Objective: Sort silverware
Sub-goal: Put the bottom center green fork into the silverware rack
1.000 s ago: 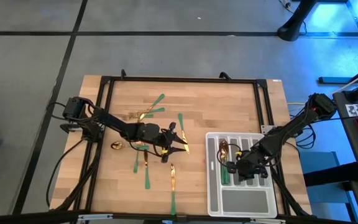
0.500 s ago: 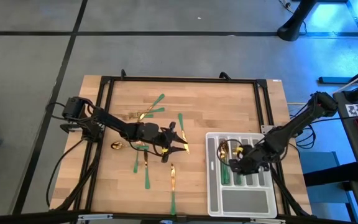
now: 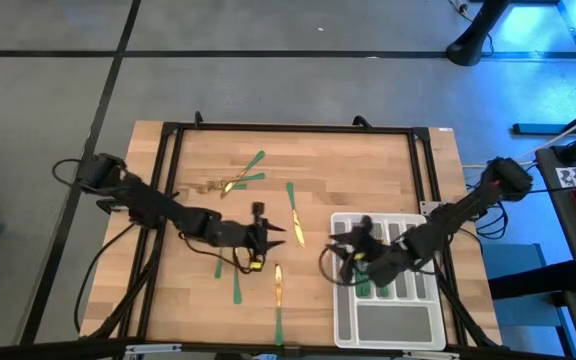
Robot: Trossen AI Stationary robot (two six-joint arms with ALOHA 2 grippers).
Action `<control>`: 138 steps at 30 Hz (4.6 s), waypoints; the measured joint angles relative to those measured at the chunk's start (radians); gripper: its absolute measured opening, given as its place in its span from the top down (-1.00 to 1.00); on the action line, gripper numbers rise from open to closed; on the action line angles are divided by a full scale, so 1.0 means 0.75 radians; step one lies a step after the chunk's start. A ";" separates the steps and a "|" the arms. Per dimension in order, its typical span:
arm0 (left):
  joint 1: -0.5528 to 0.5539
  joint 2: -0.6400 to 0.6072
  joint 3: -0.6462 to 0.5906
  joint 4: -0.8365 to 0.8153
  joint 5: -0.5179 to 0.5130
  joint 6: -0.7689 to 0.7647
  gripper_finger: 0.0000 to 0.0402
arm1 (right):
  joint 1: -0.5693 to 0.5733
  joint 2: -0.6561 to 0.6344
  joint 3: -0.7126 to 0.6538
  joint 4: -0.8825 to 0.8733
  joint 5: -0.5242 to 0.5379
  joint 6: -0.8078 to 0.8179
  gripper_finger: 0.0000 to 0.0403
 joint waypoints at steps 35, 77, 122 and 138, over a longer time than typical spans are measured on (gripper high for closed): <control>-0.567 -0.264 -0.405 -0.994 -0.146 -2.464 0.36 | -0.350 0.292 -0.001 0.453 -0.560 -0.120 -0.21; -0.393 -0.060 -0.314 -0.997 -0.143 -2.214 0.37 | -0.247 0.600 -0.003 0.653 -0.417 0.230 -0.21; -0.073 -0.304 -0.140 -0.084 0.031 -1.202 0.99 | -0.098 0.448 0.109 0.743 -0.255 -0.466 -0.21; -0.079 0.075 -0.156 1.120 -0.291 -0.347 0.99 | -0.148 0.481 0.265 0.804 0.040 -0.792 -0.21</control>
